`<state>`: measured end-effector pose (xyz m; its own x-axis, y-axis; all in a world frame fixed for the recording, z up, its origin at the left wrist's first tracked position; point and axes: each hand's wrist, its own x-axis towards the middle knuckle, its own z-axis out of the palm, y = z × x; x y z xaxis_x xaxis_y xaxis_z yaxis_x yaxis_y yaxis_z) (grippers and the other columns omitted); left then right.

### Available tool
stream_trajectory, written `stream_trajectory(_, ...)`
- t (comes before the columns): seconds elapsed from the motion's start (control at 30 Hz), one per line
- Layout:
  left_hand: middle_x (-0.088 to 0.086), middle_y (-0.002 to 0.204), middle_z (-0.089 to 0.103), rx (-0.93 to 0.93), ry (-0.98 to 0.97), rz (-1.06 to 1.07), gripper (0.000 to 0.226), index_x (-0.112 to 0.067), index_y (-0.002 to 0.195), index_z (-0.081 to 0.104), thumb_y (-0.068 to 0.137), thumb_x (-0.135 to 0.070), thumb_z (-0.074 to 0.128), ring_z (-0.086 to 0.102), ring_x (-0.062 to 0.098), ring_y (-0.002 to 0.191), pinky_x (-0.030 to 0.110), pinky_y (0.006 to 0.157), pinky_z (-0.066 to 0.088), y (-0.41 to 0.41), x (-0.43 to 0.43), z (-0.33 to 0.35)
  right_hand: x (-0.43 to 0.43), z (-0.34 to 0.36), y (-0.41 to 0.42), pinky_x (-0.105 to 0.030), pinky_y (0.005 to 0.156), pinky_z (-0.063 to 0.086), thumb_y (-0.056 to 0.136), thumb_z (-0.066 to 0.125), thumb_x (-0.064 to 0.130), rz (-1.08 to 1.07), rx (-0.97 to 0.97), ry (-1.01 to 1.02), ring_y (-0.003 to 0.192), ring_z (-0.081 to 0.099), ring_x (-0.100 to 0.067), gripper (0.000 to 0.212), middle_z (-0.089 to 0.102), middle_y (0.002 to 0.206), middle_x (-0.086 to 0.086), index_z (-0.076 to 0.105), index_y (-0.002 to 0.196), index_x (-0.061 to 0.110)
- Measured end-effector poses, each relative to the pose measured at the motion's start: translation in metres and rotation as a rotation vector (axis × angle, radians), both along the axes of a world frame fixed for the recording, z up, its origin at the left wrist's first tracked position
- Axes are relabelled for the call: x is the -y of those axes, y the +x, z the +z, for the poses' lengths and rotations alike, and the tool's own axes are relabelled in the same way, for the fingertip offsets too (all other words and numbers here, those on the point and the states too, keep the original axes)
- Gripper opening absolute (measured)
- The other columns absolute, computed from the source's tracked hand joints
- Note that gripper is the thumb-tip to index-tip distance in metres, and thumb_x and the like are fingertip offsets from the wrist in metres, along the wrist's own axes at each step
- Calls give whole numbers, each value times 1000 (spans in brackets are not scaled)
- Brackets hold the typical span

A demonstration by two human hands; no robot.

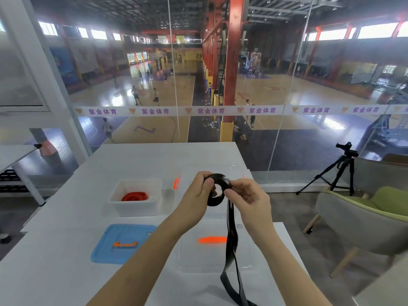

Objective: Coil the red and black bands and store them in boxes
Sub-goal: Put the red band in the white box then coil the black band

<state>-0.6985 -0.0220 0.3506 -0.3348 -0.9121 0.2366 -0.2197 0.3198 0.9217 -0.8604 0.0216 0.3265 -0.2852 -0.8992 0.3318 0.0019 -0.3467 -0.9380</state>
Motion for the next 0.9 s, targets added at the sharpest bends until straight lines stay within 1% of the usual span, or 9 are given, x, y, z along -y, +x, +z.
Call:
stream_trajectory(0.07,0,112,63,-106,33,36,28,-21,122,54,112,-30,31,59,1,99,8,87,44,-3,-2,0,-1,-1,2,-27,87,59,88,79,-3,9,16,-3,98,77,-21,25,78,100,-1,75,102,17)
stream_trajectory(0.13,-3,118,64,-199,95,54,32,-23,126,54,112,-36,29,61,5,110,17,97,46,-10,-5,-2,-3,-1,7,-25,87,60,87,79,-4,13,40,-2,100,77,-20,27,78,101,-3,73,105,16)
stream_trajectory(0.23,-11,118,63,-319,171,85,35,-24,128,55,111,-40,29,61,4,112,27,104,47,-20,-9,-6,-5,3,13,-22,84,59,87,79,-6,-25,100,-11,97,78,-18,25,78,98,-5,75,102,14)
stream_trajectory(0.4,-11,122,66,-260,219,52,38,-34,124,58,103,-56,35,59,14,122,48,115,42,-12,-2,-17,-2,11,6,-18,82,58,85,81,-5,-38,69,18,92,78,-11,23,81,96,6,80,97,15)
stream_trajectory(0.5,-23,124,62,-135,146,10,29,-36,131,54,111,-38,33,55,4,126,33,116,41,0,2,-9,1,13,-2,-20,84,59,85,81,-5,-24,16,36,90,78,-9,25,82,98,9,81,96,18)
stream_trajectory(0.57,-15,138,52,-17,67,-40,34,-32,142,47,111,-33,33,48,0,130,14,110,36,5,6,-3,4,14,-5,-25,88,61,86,81,-3,-7,-43,52,93,79,-12,26,82,102,8,82,98,21)
stream_trajectory(0.63,-10,140,47,112,-14,-76,38,-28,147,42,111,-31,34,46,-2,129,4,102,35,8,13,2,7,15,-6,-28,92,61,87,81,-1,22,-91,65,96,79,-13,27,82,106,8,83,99,23)
stream_trajectory(0.73,-7,132,51,196,-90,-95,30,-23,139,47,111,-25,37,50,-1,121,12,99,38,7,19,5,9,17,-6,-29,93,62,89,80,1,32,-137,66,97,79,-13,24,82,107,7,83,105,18)
stream_trajectory(0.9,-7,117,62,7,-2,-39,22,-22,122,51,112,-26,32,59,-5,100,7,84,44,-3,9,9,9,15,2,-29,92,61,90,78,-1,-1,-52,24,101,78,-16,16,80,108,0,77,103,9)
